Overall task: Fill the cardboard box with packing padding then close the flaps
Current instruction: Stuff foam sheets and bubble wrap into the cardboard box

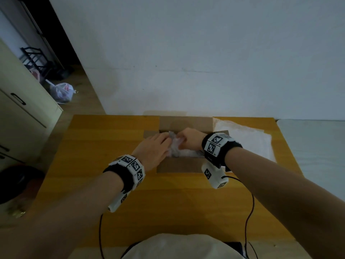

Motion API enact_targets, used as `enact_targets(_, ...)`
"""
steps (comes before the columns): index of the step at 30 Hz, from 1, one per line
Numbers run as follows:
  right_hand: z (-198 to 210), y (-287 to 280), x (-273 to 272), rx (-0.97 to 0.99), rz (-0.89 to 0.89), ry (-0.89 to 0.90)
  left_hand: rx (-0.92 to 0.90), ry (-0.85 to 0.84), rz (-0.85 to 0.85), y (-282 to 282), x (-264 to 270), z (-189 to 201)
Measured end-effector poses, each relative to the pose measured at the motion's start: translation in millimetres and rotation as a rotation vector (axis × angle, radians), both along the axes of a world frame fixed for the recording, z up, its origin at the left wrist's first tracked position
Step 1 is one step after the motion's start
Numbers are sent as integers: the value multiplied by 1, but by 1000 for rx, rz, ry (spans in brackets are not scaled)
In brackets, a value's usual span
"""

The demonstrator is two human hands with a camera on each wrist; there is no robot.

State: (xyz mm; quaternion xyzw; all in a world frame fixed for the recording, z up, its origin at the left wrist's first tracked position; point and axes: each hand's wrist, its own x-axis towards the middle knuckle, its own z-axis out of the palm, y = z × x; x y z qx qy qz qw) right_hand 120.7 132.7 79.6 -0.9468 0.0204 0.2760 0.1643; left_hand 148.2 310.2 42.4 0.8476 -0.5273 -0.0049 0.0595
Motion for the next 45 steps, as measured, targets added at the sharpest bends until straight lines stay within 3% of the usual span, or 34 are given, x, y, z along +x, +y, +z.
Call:
enact_targets(3,-5,5,6,75,-9,35,23,-94,-160,6,-2,-8)
enact_targets(6,-7,2,8,128,-25,107,79,-147,-215,3,-2,-7)
enact_targets(10,-6,-8,9,113,1,90,215,-86,-197,-6,-2,-8)
enact_targets(15,1,-23,6,137,-43,-108,239,-13,-113,-14,4,-11)
enact_targets(19,-1,-18,6,7,94,8,324,-33,-63,-12,12,-16)
enact_targets(23,-8,-3,0,-76,206,174,183,-40,-69,-6,14,-18)
enact_targets(28,-23,6,3,-76,195,273,72,-69,-200,-3,14,-16)
enact_targets(36,-2,-24,8,-40,142,89,73,125,-22,-20,16,-8)
enact_targets(45,-19,-24,5,-123,259,185,449,37,-38,-36,29,-1)
